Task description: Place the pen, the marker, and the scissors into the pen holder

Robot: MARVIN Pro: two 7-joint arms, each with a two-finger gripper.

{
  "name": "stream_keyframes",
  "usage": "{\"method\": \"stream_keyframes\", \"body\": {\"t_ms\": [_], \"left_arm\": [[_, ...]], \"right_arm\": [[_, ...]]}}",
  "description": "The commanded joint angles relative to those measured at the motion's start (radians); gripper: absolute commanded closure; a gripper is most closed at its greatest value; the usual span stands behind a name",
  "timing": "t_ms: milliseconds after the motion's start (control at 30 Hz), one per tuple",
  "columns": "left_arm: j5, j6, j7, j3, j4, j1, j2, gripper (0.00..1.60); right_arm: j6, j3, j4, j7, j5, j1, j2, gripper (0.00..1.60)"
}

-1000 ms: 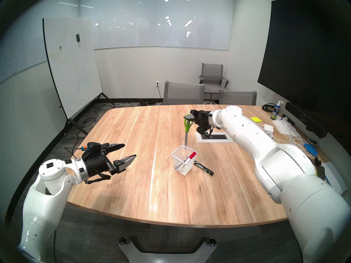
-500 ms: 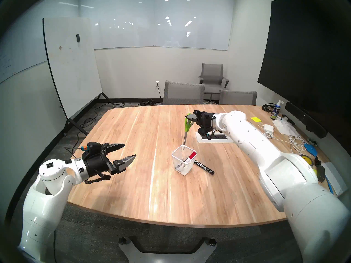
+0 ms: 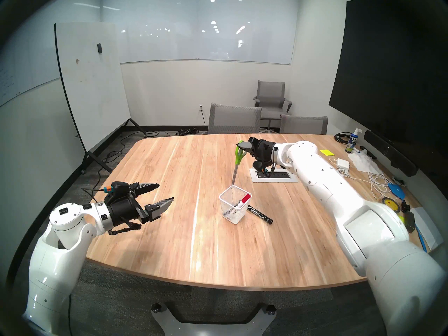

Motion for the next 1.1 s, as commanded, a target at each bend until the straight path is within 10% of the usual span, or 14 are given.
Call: {"method": "stream_keyframes", "body": {"t_ms": [0,233,267,1067], "left_arm": [[0.001,-0.001,0.000,-0.001,-0.018,-0.001,0.002,0.00],[0.001,-0.001,0.000,-0.002,-0.018,-0.001,0.002,0.00],[0.002,0.001,0.000,-0.001,-0.019,-0.002,0.003,0.82],[0.034,0.010,-0.011,0.012,-0.021,-0.014,0.036,0.67]], "right_arm": [[0.010,0.040,-0.091,0.018,0.035,-0.027,0.028,1.60],[0.015,0.067,-0.144,0.034,0.056,-0.070,0.044,1.60],[0.021,0.074,-0.148,0.037,0.061,-0.078,0.044,1.60],[0.050,0.135,-0.145,0.012,0.098,-0.117,0.038,1.60]]}}
